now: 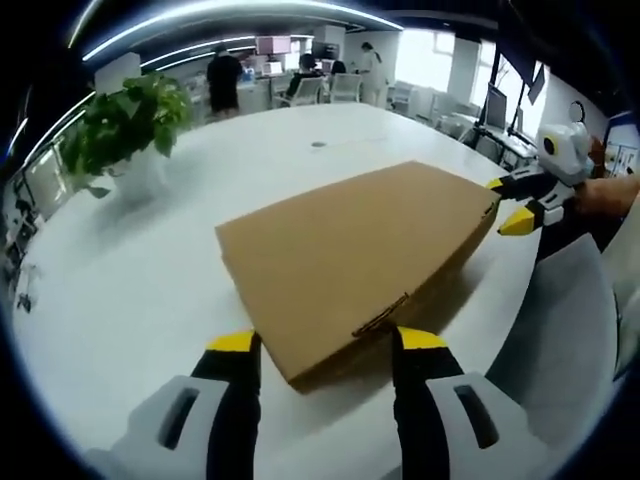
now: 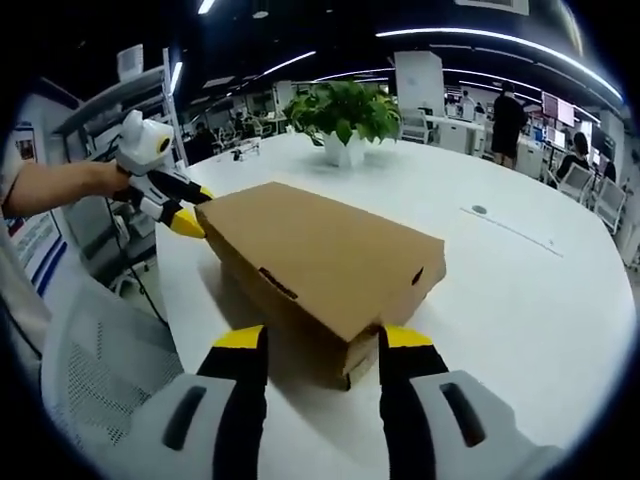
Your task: Operate the shoe box by opening the lid, removing the specified soft item, and placing it in the target area until the item is outside and the box remains undamaged.
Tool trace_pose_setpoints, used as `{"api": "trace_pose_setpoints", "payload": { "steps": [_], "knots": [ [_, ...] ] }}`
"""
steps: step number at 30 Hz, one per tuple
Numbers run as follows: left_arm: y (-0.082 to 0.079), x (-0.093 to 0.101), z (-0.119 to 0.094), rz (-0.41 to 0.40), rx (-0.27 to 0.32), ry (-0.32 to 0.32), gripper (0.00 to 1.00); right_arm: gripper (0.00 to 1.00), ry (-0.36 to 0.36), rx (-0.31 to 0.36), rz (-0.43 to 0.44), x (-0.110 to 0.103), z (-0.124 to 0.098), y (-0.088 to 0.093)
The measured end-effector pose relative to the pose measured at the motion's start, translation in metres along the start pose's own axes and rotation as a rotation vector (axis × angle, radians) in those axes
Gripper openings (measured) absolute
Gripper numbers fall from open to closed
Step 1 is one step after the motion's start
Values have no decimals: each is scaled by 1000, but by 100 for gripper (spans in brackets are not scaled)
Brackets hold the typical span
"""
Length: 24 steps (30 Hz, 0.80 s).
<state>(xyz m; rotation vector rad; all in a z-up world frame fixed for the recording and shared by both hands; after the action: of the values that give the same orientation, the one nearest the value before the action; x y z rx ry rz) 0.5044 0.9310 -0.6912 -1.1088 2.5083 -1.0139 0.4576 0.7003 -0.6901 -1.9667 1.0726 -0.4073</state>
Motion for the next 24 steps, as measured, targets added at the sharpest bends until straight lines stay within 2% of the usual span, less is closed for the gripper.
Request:
{"api": "trace_pose_setpoints", "payload": {
  "steps": [11, 19, 24],
  "knots": [
    [-14, 3, -10, -19, 39, -13, 57, 38, 27, 27, -29, 4, -8, -14],
    [-37, 3, -20, -23, 99, -19, 60, 36, 59, 74, -47, 13, -15, -35],
    [-45, -1, -22, -9, 102, -41, 59, 34, 67, 86, -66, 19, -17, -43]
  ]
}}
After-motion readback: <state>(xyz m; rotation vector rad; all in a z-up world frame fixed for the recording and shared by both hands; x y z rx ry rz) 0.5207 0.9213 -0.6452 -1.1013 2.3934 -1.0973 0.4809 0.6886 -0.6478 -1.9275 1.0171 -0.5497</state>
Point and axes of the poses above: the point that each gripper's makers call its tool centre point, and the gripper's own axes: z roughly forward along the fingers, x roughly to its right, y roughly out of its underside, the point moved 1 cm from there along -z, roughly backward along the fingers, and after that the axes turned 3 degrees about -x, right-handed, at the moved point
